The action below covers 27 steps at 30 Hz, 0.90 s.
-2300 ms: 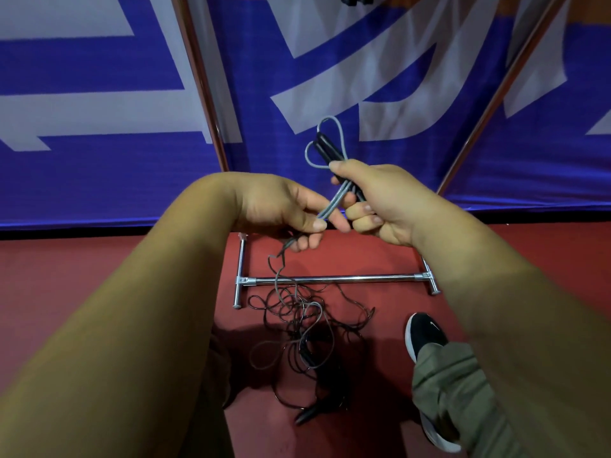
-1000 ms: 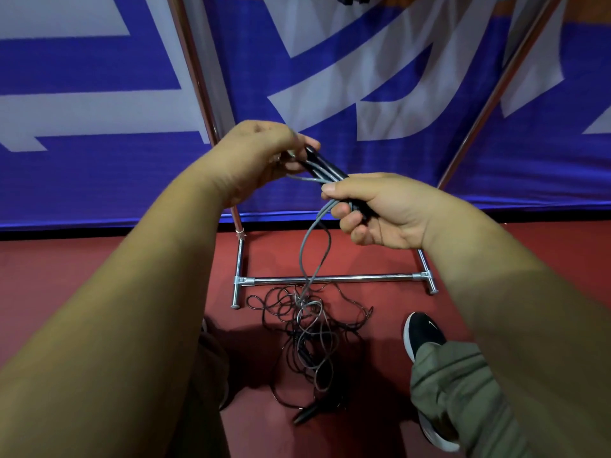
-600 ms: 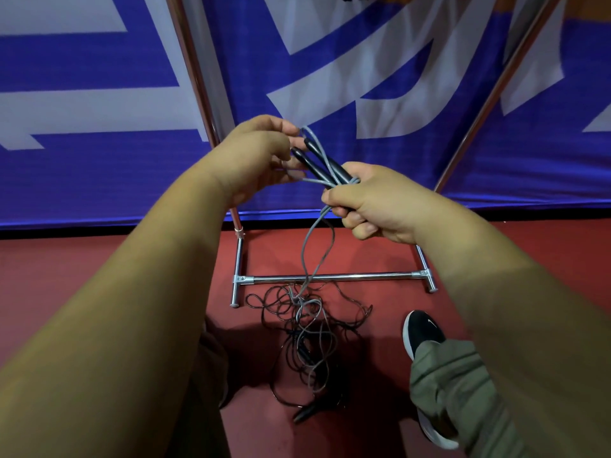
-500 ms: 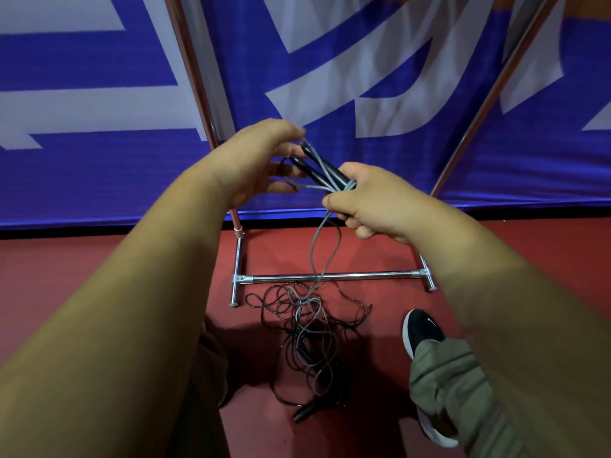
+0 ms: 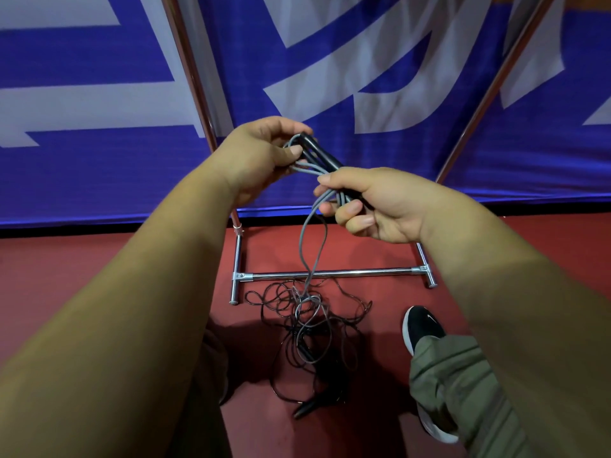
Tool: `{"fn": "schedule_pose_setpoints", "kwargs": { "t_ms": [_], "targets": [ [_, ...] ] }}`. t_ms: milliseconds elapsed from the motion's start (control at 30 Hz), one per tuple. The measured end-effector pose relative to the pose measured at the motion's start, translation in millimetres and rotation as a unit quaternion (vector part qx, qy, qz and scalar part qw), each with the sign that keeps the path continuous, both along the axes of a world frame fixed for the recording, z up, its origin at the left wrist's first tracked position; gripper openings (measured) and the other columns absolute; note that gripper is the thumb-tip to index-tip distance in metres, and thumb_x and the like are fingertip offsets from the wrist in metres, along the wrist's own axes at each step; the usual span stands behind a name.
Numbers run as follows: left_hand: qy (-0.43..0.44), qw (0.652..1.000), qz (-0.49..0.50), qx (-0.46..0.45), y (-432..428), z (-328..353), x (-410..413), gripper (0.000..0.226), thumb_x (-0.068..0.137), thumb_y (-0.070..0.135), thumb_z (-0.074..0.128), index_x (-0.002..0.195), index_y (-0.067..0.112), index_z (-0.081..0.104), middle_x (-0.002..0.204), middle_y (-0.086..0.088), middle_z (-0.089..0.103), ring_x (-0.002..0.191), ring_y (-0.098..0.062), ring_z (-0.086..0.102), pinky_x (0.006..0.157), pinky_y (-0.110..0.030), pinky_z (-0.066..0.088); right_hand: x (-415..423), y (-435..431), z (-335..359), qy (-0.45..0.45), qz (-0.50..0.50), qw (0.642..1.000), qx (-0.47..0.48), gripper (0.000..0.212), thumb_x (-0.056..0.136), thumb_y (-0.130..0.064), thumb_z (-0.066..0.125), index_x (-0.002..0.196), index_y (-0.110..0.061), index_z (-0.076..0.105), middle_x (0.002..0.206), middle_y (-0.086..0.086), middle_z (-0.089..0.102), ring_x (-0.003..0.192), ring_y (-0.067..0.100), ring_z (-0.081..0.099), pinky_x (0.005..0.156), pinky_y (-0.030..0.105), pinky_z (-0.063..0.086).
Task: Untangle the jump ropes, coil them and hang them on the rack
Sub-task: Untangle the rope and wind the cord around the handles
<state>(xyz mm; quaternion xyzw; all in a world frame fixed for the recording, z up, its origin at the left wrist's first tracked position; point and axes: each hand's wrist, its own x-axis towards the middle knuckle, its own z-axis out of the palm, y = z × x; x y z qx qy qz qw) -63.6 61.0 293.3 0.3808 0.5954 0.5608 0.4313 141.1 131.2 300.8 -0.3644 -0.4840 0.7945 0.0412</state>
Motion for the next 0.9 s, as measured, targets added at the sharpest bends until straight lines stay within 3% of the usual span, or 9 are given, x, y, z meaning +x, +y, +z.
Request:
{"fn": "schedule_pose_setpoints", "kwargs": {
  "t_ms": [67,267,400,433,567,633,767,833,900],
  "targets": [
    [-0.018,1.000,-0.010,0.003,-1,2,0,0.036,0.099,-0.016,0.050,0.111,0.011,0.070,0.123,-0.017,0.075,0.109,-0.025,0.074,0.093,-0.030,0.060,2,0,1,0.005,0.007,1.000,-0.028,0.021,0.099,-0.027,0.071,0.112,-0.012,0.065,0.080,0.005,0.067,0.056,0.003,0.040,0.041,0.013,0.032],
    [-0.048,0.999,0.004,0.013,-2,8,6,0.040,0.093,-0.024,0.037,0.106,0.004,0.063,0.123,-0.022,0.073,0.114,-0.029,0.074,0.084,-0.027,0.059,-4,-3,-5,0.003,0.009,0.999,0.031,0.013,0.100,-0.023,0.070,0.108,-0.017,0.062,0.073,-0.001,0.056,0.055,0.004,0.042,0.044,0.016,0.033],
    [-0.041,0.999,0.017,0.008,0,8,10,0.043,0.092,-0.023,0.034,0.107,0.004,0.065,0.121,-0.023,0.073,0.112,-0.031,0.075,0.075,-0.027,0.055,-7,-5,-9,-0.025,0.029,0.992,0.120,0.012,0.101,-0.021,0.069,0.104,-0.021,0.057,0.068,-0.002,0.054,0.055,0.010,0.050,0.054,0.030,0.055],
    [-0.038,0.999,0.020,0.006,1,7,10,0.042,0.093,-0.022,0.036,0.107,0.004,0.066,0.120,-0.022,0.074,0.112,-0.031,0.075,0.078,-0.029,0.056,-8,-5,-9,-0.027,0.030,0.991,0.131,0.013,0.101,-0.020,0.068,0.103,-0.022,0.056,0.068,-0.003,0.052,0.054,0.009,0.046,0.052,0.029,0.054],
    [-0.047,0.998,0.042,-0.014,3,6,7,0.033,0.094,-0.013,0.047,0.109,0.007,0.069,0.117,-0.018,0.077,0.110,-0.034,0.074,0.099,-0.043,0.058,-10,-4,-10,-0.013,0.022,0.986,0.164,0.016,0.101,-0.014,0.066,0.098,-0.020,0.051,0.067,-0.002,0.048,0.052,0.009,0.031,0.041,0.023,0.024],
    [-0.095,0.995,0.027,-0.024,2,5,5,0.028,0.092,-0.010,0.048,0.108,0.004,0.067,0.115,-0.021,0.071,0.102,-0.033,0.068,0.101,-0.044,0.056,-10,-4,-10,-0.015,0.022,0.981,0.190,0.015,0.100,-0.012,0.067,0.102,-0.017,0.053,0.066,-0.001,0.049,0.051,0.010,0.032,0.041,0.023,0.022],
    [-0.184,0.979,-0.061,-0.058,-5,8,-2,0.024,0.084,0.006,0.049,0.105,0.009,0.060,0.109,-0.014,0.068,0.110,-0.032,0.069,0.112,-0.053,0.049,-7,-1,-9,-0.019,0.005,0.976,0.216,0.014,0.099,-0.009,0.067,0.104,-0.014,0.056,0.067,0.000,0.050,0.051,0.011,0.033,0.043,0.023,0.022],
    [-0.205,0.969,-0.104,-0.089,-8,6,-6,0.041,0.075,0.006,0.046,0.115,0.007,0.055,0.120,-0.015,0.071,0.122,-0.035,0.069,0.115,-0.054,0.045,-6,1,-6,-0.011,-0.016,0.977,0.214,0.013,0.099,-0.009,0.067,0.103,-0.014,0.056,0.066,0.000,0.050,0.050,0.010,0.033,0.043,0.023,0.022],
    [-0.138,0.966,-0.168,-0.141,-9,-2,-7,0.064,0.068,-0.001,0.047,0.133,0.000,0.050,0.137,-0.015,0.068,0.131,-0.033,0.064,0.120,-0.054,0.039,-5,4,-4,0.003,-0.029,0.978,0.205,0.013,0.099,-0.008,0.067,0.099,-0.015,0.055,0.066,0.000,0.050,0.049,0.010,0.032,0.043,0.022,0.021]
  ]
}}
